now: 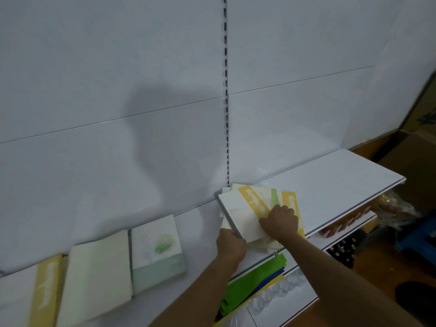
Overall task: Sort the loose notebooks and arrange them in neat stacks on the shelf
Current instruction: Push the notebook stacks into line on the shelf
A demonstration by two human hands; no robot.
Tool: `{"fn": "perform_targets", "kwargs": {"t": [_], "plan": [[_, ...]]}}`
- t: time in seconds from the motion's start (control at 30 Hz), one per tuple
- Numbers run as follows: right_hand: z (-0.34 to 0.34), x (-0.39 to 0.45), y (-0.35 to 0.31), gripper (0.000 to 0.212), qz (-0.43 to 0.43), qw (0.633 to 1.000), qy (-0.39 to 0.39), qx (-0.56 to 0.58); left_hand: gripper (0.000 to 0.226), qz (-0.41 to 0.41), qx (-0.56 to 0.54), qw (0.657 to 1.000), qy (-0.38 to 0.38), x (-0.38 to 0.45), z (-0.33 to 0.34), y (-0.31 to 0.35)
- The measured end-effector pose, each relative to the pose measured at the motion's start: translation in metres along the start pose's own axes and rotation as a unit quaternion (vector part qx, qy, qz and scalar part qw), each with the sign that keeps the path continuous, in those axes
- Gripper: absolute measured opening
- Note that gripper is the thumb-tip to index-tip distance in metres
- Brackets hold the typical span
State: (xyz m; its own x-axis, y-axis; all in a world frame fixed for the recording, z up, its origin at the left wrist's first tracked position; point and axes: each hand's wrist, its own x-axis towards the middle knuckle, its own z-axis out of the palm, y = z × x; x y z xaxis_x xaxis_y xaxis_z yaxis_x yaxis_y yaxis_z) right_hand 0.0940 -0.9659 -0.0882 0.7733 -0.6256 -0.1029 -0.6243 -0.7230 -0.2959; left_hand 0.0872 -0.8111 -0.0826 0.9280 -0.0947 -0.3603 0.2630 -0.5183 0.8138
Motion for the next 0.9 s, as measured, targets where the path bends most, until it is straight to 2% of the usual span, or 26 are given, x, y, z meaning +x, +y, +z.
{"fn": "perform_targets", "kwargs": {"t": [0.13, 0.23, 0.43, 0.63, 0.77, 0.9], "plan": [[-0.001, -0.011, -0.012, 0.048, 0.040, 0.997, 0.035, 0.051, 0.027, 0.032, 0.001, 0.999, -0.001, -0.008, -0.019, -0.007], [0.004, -0.021, -0.040, 0.045, 0.057, 0.988, 0.025, 0.143, 0.026, 0.065, 0.002, 0.998, 0.009, -0.007, -0.044, -0.021], [0.023, -0.061, -0.114, 0.028, -0.011, 0.981, -0.002, 0.191, 0.024, 0.062, -0.028, 0.996, 0.050, -0.007, -0.122, -0.056], [0.043, -0.105, -0.201, 0.028, -0.089, 0.973, -0.023, 0.214, 0.022, 0.068, -0.004, 0.993, 0.101, -0.019, -0.208, -0.102], [0.073, -0.144, -0.238, 0.028, -0.093, 0.966, -0.070, 0.231, 0.028, 0.088, -0.012, 0.990, 0.109, -0.038, -0.261, -0.140], [0.099, -0.189, -0.269, 0.020, -0.112, 0.939, -0.115, 0.303, 0.029, 0.073, -0.024, 0.985, 0.152, -0.058, -0.316, -0.181]]}}
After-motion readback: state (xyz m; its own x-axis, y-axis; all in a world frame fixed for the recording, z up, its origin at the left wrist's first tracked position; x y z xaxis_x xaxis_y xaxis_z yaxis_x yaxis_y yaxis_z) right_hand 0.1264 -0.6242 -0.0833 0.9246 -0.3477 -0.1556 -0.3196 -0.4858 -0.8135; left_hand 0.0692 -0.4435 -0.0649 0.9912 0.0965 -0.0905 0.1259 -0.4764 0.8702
